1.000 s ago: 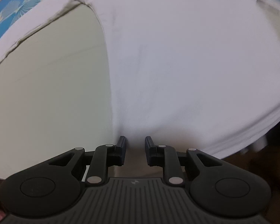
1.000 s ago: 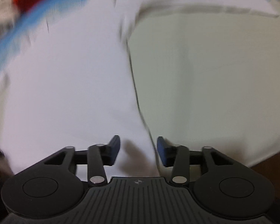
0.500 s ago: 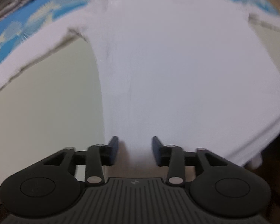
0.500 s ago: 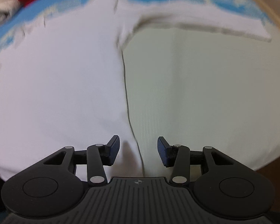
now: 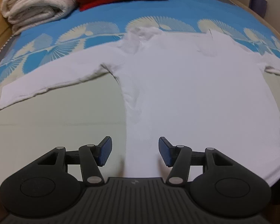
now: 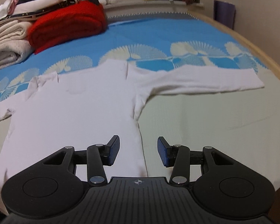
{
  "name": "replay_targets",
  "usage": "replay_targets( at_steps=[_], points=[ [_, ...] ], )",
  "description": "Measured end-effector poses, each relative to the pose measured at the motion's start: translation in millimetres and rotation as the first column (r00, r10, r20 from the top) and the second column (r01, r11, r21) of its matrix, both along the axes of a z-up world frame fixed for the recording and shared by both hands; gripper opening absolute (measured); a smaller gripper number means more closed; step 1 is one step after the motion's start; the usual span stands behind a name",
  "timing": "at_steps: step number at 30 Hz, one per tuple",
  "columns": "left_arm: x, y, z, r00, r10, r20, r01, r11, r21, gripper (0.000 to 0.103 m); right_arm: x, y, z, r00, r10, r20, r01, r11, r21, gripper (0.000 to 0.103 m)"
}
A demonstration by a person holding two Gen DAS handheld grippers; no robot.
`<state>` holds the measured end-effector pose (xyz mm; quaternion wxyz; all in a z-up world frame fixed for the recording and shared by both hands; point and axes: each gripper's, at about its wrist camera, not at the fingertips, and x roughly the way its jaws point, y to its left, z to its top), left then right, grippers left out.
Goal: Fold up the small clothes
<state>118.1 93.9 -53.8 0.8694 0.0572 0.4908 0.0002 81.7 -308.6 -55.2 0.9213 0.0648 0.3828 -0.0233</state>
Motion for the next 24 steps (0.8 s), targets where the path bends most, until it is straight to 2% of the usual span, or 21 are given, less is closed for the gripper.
replay_targets(
  at_steps=[3, 6, 12, 13, 14, 16, 17, 20, 24],
  points=[
    [-2.5, 1.7, 6.2, 0.999, 0.018, 0.032, -0.018, 1.0, -0.013, 0.061, 2.7, 8.2, 0.7, 1.0, 0.023, 0.012, -0.023, 1.0, 0.012, 0.046],
    [-0.8, 4.9, 12.1, 0.997, 0.013, 0.076, -0.008, 0.998, -0.059, 0.061, 4.4, 19.0, 2.7, 0.998, 0.049, 0.025, -0.05, 0.999, 0.01, 0.046],
    [-1.0, 11.4, 25.9, 0.986, 0.05, 0.159, -0.038, 0.996, -0.077, 0.061, 10.5, 32.6, 9.7, 0.997, 0.068, 0.028, -0.069, 0.997, 0.026, 0.045],
    [-0.6, 13.1, 29.6, 0.983, 0.063, 0.171, -0.049, 0.995, -0.088, 0.063, 13.0, 35.7, 14.0, 0.997, 0.073, 0.03, -0.074, 0.997, 0.021, 0.045],
    [-0.5, 14.6, 33.0, 0.981, 0.075, 0.179, -0.058, 0.993, -0.102, 0.073, 15.4, 40.5, 20.8, 0.996, 0.081, 0.041, -0.082, 0.997, 0.002, 0.045],
    [0.8, 17.6, 40.3, 0.974, 0.116, 0.193, -0.093, 0.987, -0.128, 0.086, 20.7, 50.3, 37.0, 0.992, 0.105, 0.075, -0.103, 0.994, -0.036, 0.046],
    [1.5, 17.7, 43.6, 0.971, 0.129, 0.199, -0.105, 0.986, -0.13, 0.086, 24.0, 54.3, 44.5, 0.99, 0.117, 0.085, -0.113, 0.992, -0.047, 0.046],
    [4.3, 14.1, 51.2, 0.965, 0.126, 0.229, -0.105, 0.989, -0.1, 0.086, 37.5, 67.5, 69.0, 0.985, 0.13, 0.11, -0.123, 0.99, -0.07, 0.047],
    [5.2, 3.5, 58.0, 0.946, 0.107, 0.305, -0.101, 0.994, -0.036, 0.086, 60.8, 84.2, 98.1, 0.98, 0.14, 0.139, -0.137, 0.99, -0.028, 0.047]
  ],
)
